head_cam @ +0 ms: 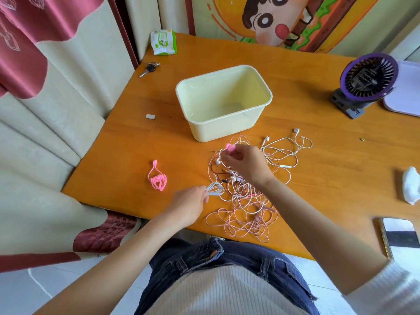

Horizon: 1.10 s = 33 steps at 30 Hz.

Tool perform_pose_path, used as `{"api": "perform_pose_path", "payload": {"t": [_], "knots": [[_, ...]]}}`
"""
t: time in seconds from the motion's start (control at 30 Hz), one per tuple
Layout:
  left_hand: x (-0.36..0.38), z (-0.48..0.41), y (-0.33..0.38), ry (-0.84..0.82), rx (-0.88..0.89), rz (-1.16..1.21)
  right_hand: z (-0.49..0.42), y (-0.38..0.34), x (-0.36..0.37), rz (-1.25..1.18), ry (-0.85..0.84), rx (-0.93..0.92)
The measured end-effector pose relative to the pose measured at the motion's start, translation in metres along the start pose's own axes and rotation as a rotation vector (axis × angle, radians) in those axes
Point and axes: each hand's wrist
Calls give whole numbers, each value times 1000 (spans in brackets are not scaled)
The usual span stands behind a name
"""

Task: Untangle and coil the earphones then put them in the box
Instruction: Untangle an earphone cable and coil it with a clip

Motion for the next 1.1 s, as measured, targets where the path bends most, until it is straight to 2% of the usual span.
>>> {"api": "perform_pose_path", "payload": {"t": [0.1,0.2,0.33,0.5,0.63,0.77,0.87,1.1], "knots": [[-2,-4,8,50,79,-114,10,-4,19,91,-78,-106],[-3,-6,10,88,140,-175,17,1,32,202,-168,-124],[-2,-8,3,134,176,-218,22,5,33,306,-167,-130],[0,-7,4,253,112,-108,25,5,33,335,-159,-128],[0,-6,5,233,13,146,24,3,32,341,-192,-112],[-1,-7,4,192,65,217,24,3,31,355,-224,-108],[-1,-9,1,123,20,317,26,3,30,356,-226,-113],[1,-9,-4,52,29,285,29,4,34,279,-167,-155]]}}
Point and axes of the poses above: each hand's wrist, its own z-axis away from the middle knuckle, its own x-axis out of the palm, y = z × x, and after that the axes turned 8 degrees about y, right-handed
